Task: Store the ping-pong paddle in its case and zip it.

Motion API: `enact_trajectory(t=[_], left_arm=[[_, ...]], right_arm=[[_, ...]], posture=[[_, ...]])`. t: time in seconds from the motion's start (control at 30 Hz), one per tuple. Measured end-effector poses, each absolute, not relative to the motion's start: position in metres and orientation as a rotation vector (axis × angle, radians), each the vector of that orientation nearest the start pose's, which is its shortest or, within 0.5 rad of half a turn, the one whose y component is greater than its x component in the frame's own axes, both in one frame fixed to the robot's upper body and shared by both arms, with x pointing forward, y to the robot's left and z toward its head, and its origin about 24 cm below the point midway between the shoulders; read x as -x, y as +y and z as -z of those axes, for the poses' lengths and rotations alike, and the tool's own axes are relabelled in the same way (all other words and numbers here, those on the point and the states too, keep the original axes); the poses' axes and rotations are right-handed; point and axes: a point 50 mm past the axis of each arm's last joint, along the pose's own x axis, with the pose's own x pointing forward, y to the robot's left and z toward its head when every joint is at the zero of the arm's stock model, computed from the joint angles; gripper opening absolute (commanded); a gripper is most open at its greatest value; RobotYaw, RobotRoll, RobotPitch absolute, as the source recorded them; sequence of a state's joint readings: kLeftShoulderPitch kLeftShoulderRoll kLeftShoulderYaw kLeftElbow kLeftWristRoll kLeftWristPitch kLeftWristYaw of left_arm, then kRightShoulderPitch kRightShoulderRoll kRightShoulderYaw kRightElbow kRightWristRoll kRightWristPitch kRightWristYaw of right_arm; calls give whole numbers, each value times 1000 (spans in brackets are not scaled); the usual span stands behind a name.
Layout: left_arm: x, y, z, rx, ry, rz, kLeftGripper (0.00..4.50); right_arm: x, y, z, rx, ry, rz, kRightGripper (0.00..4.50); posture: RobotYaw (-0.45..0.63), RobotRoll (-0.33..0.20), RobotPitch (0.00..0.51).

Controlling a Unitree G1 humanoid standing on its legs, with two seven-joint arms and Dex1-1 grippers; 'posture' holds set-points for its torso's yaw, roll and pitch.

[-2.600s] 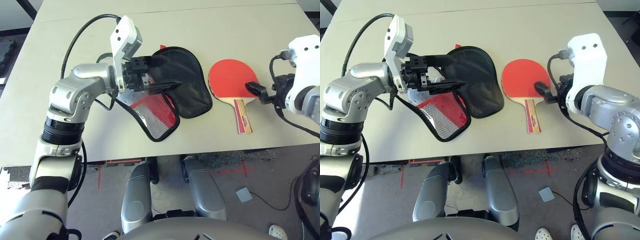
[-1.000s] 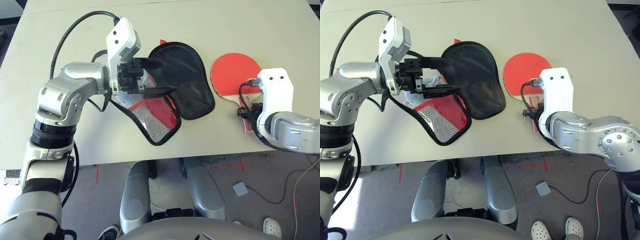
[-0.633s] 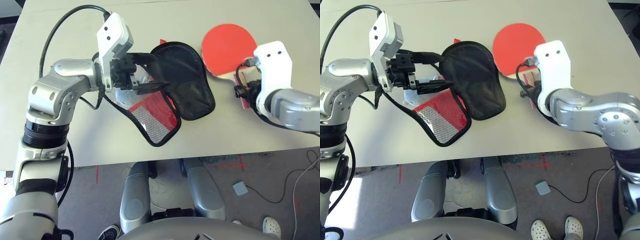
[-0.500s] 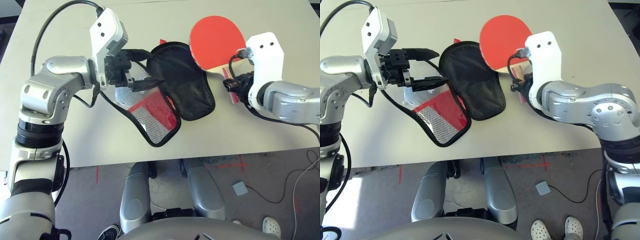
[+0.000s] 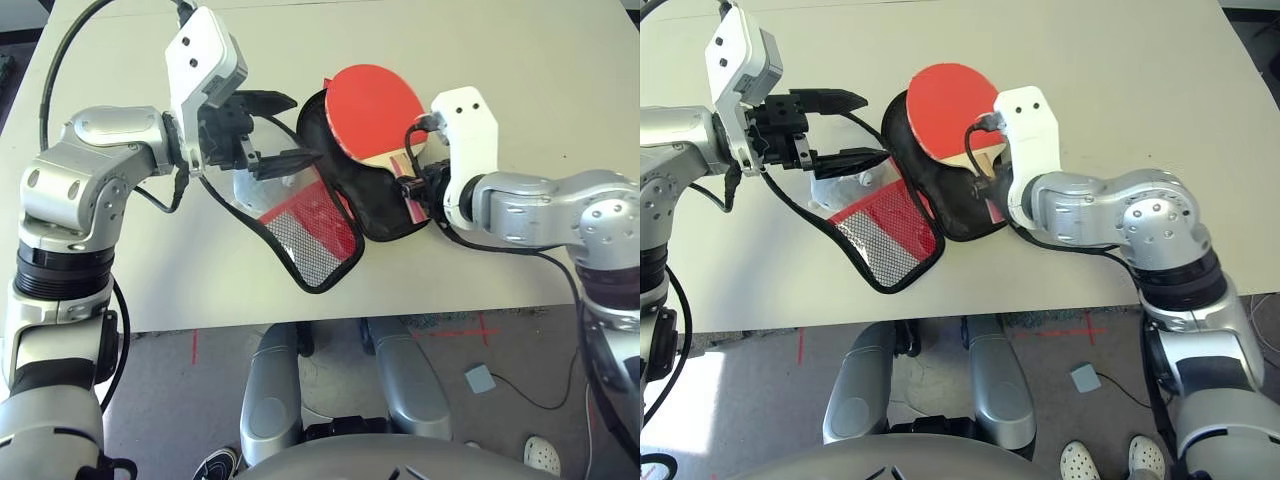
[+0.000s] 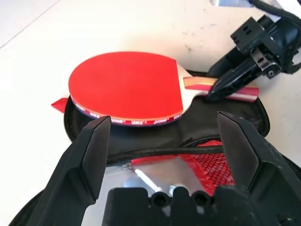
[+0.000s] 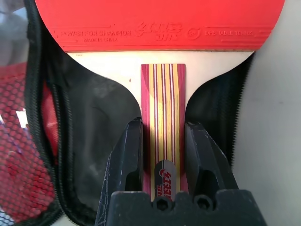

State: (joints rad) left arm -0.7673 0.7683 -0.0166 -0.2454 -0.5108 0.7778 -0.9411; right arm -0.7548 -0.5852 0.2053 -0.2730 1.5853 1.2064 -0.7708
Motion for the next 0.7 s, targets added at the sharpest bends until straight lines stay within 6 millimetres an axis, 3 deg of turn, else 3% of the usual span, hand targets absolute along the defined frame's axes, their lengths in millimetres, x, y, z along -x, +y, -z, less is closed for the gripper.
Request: enact_trajectory(t=[0.3,0.7], left_arm=[[-287,164,-264,-418,4,1062,4500],[-287,164,-264,-417,4,1061,4500]], right_arm=[[-277,-95,-190,46,588,-496,1060],[-282,-98,-189,107,565,-427,1060]], posture=[[-58,0,334],[-56,0,331]])
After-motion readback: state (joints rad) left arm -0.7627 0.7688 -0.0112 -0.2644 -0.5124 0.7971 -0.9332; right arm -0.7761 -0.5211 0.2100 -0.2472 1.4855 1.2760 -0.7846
